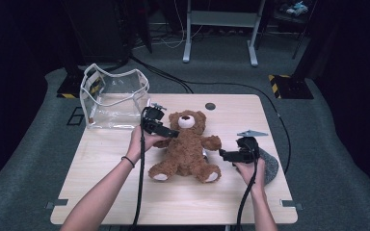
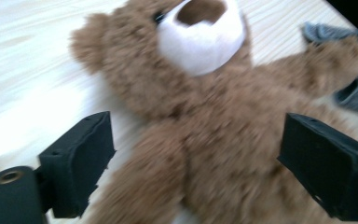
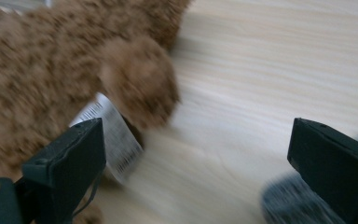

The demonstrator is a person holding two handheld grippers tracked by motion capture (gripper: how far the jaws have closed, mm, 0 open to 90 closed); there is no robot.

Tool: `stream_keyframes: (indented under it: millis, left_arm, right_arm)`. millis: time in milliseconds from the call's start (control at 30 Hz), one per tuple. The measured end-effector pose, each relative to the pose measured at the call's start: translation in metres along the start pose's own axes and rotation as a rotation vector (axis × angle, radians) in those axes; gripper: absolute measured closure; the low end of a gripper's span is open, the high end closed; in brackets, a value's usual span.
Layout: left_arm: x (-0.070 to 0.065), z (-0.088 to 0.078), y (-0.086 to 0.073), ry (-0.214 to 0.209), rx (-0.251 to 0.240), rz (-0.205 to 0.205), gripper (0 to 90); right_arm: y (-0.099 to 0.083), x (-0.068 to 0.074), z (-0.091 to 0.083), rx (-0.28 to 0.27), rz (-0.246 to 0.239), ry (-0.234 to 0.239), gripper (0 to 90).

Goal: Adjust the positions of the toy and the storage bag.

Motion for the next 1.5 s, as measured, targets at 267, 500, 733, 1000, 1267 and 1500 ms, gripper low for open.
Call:
stream_keyframes:
  millis: [267, 500, 733, 1000, 1267, 1500]
  left_arm:
    - [0.027, -0.005, -0.033, 0.023, 0.017, 0.009, 17.7]
    - [0.035, 0.006, -0.047, -0.049, -0.007, -0.041, 28.0]
    - [0.033, 0.021, -0.058, -0.079, -0.059, -0.019, 57.2]
    - [0.034, 0.017, -0.060, -0.085, -0.158, -0.030, 75.0]
    - [0.037, -0.002, -0.059, -0.094, -0.192, -0.029, 76.5]
    - [0.040, -0.023, -0.061, -0.097, -0.219, -0.019, 76.8]
  right_arm:
    - [0.026, 0.017, 0.033, 0.046, -0.036, 0.039, 14.9]
    - [0.025, 0.014, 0.051, 0.086, -0.032, 0.051, 31.6]
    - [0.024, 0.017, 0.057, 0.090, -0.053, 0.069, 61.2]
    - [0.021, 0.014, 0.055, 0.075, -0.047, 0.079, 74.3]
    - [0.030, 0.022, 0.040, 0.052, -0.060, 0.087, 76.6]
    - [0.036, 0.036, 0.028, 0.027, -0.068, 0.112, 76.9]
Point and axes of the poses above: each handheld gripper's, and its own axes: z roughly forward along the jaws, y roughly out of its top, x roughly to its left, the point moved 7 cm from there along z, roughly forward along the jaws, and after that the axes turned 9 degrees about y, right-handed, at the moved point
